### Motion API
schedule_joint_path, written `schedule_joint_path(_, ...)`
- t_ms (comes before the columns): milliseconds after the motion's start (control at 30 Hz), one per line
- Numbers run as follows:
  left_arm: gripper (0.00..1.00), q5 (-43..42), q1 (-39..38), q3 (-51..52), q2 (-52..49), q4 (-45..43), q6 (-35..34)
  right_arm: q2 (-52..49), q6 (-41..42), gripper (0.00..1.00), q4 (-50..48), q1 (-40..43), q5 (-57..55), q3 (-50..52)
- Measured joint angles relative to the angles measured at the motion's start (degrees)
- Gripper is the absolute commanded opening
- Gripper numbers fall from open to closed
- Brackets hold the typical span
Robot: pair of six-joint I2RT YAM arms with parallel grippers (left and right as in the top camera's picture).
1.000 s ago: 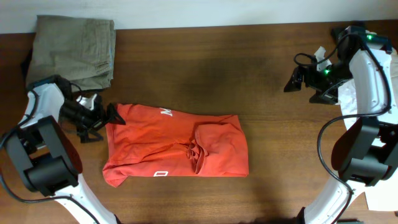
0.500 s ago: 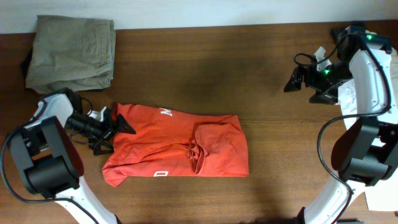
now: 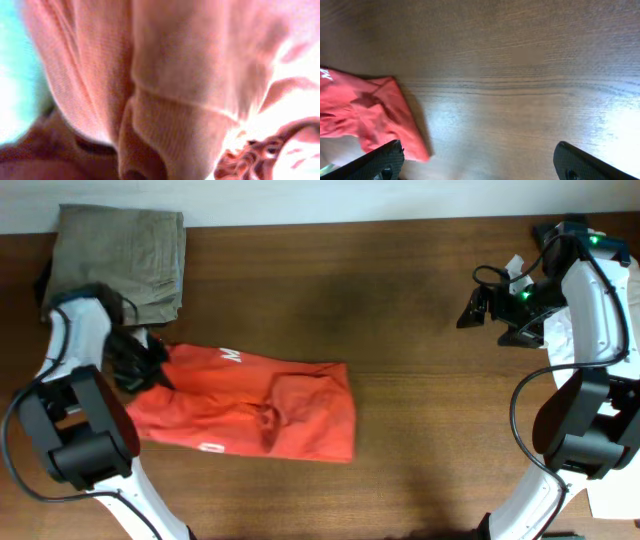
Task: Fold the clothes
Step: 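Grasp the shirt's left end with the left gripper and fold it rightward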
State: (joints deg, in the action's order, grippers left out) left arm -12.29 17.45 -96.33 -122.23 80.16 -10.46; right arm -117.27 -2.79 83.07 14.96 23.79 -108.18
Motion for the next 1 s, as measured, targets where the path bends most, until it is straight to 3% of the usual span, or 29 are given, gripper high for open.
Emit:
schedule_joint_path(133, 0.01, 3.4, -1.2, -15.1, 0.0, 11.3, -1.4, 0.0, 0.0, 0.99, 0.0, 0.0, 0.0, 0.0)
schedule_joint_path(267, 0.00, 4.0, -10.4, -16.5, 0.0, 14.1, -1.4, 0.0, 0.0, 0.99, 0.0, 0.0, 0.0, 0.0)
schedule_joint_path(400, 0.00, 3.3, -25.3, -16.5, 0.0, 11.5, -1.6, 0.0, 0.0, 0.99, 0.0, 0.0, 0.0, 0.0)
schedule_joint_path(633, 0.02, 3.1, -35.7, -16.5, 0.0, 8.9, -2.8, 0.0, 0.0, 0.99, 0.0, 0.0, 0.0, 0.0)
schedule_joint_path(767, 0.01, 8.5, -39.4, -16.5, 0.0, 12.2, -2.9, 0.0, 0.0, 0.99, 0.0, 0.0, 0.0, 0.0)
schedule_joint_path(867, 0.01, 15.8, -35.7, -16.5, 0.0, 16.0, -3.3, 0.0, 0.0, 0.99, 0.1, 0.0, 0.0, 0.0)
schedule_joint_path(967, 0.01, 17.6, -33.0, -16.5, 0.0, 16.3, -3.7, 0.0, 0.0, 0.98, 0.1, 0.0, 0.0, 0.0)
schedule_joint_path(1000, 0.05, 17.2, -34.0, -16.5, 0.0, 16.3, -3.7, 0.0, 0.0, 0.99, 0.1, 0.0, 0.0, 0.0)
